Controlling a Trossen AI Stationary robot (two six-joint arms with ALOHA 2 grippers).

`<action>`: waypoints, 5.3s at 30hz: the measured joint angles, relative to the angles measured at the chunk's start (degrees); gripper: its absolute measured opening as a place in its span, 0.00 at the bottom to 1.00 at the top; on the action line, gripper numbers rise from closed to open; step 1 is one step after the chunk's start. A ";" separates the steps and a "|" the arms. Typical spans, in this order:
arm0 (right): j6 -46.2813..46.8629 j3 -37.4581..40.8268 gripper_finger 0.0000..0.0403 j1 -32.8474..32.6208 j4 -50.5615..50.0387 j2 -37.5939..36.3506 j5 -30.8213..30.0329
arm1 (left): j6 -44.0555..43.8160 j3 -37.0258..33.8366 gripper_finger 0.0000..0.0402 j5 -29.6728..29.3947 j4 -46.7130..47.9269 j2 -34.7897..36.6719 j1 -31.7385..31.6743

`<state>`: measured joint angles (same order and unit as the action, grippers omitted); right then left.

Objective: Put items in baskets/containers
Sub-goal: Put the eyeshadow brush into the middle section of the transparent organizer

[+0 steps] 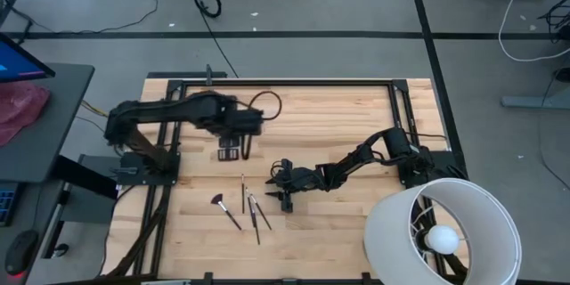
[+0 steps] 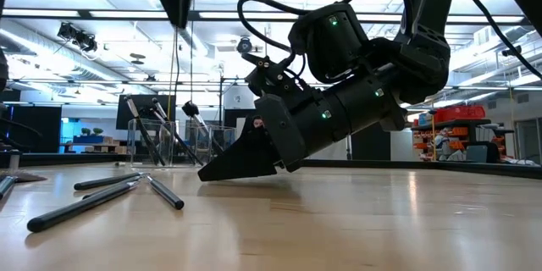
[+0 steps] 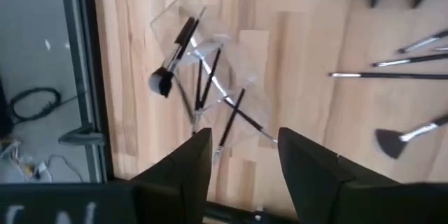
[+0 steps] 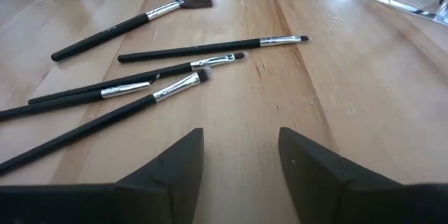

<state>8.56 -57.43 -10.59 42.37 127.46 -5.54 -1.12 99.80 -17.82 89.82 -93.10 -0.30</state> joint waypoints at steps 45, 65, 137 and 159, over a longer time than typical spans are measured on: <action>-3.67 0.09 0.47 -0.30 1.24 0.11 -0.68 | 24.57 -57.15 0.34 7.46 -48.23 17.06 -50.24; -3.86 0.09 0.47 -0.15 1.49 0.11 -0.92 | 27.29 -55.33 0.34 11.65 -60.04 5.20 -52.25; -7.03 0.09 0.47 0.00 3.38 0.09 2.62 | 1.91 -40.49 0.04 11.52 -21.68 10.10 -39.94; -10.56 0.09 0.47 2.73 6.33 0.09 2.11 | -16.84 -21.33 0.03 21.20 0.36 2.08 -7.39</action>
<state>-2.00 -57.34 -7.86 48.69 127.55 -3.43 -17.96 78.48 3.38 90.18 -91.02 -7.69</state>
